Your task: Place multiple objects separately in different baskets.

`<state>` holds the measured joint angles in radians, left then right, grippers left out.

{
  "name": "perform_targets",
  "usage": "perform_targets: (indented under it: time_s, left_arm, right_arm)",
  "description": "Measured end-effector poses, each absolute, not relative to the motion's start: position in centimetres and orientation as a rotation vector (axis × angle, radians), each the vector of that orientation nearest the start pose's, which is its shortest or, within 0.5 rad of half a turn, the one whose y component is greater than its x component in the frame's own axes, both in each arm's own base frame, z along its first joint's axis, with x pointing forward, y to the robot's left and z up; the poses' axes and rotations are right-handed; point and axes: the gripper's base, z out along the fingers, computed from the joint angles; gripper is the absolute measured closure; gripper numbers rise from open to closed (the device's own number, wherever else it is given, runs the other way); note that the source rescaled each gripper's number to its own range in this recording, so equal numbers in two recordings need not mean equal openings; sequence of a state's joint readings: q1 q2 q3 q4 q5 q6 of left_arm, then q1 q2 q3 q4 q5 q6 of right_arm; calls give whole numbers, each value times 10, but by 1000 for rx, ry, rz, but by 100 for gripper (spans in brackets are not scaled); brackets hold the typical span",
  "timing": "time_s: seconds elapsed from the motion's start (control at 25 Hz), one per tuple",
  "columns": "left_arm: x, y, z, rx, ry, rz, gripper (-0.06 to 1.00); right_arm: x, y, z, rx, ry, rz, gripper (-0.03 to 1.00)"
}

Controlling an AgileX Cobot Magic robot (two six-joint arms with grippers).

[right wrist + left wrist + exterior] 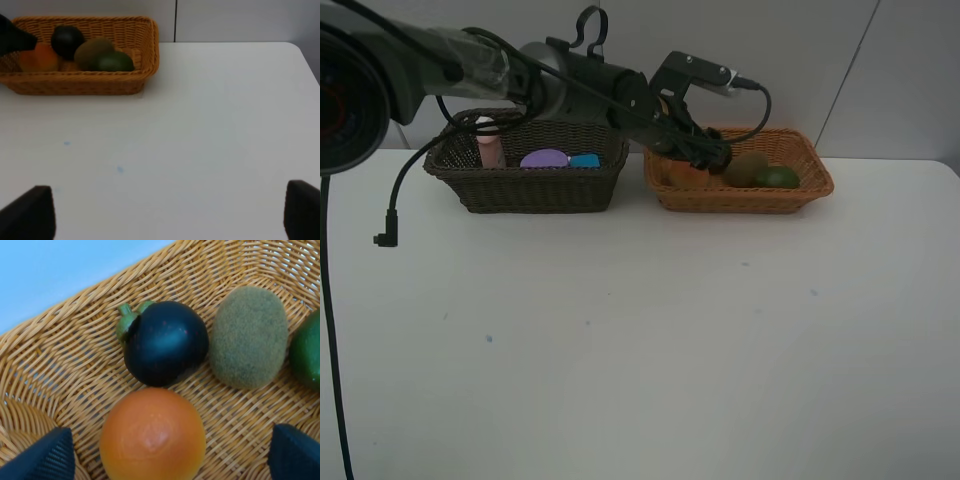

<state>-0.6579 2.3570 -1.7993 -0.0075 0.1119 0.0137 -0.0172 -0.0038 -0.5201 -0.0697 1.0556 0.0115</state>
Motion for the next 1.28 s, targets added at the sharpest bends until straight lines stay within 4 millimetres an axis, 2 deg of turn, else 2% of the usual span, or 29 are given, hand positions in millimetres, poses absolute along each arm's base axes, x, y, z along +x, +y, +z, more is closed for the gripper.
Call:
perform_targets:
  time_s: [0.4, 0.64, 0.88, 1.28]
  left_arm:
    - [424, -328, 151, 711, 2061, -376, -5]
    - [421, -325, 151, 741, 2122, -351, -5]
    - [413, -319, 180, 754, 2161, -339, -5]
    - [388, -299, 254, 790, 2219, -298, -5]
  right_arm:
    - [-8, -5, 283, 33, 2014, -87, -3]
    - [-8, -5, 283, 33, 2014, -87, -3]
    - [-8, -5, 283, 33, 2014, -87, -3]
    - [-8, -5, 283, 33, 2014, -87, -3]
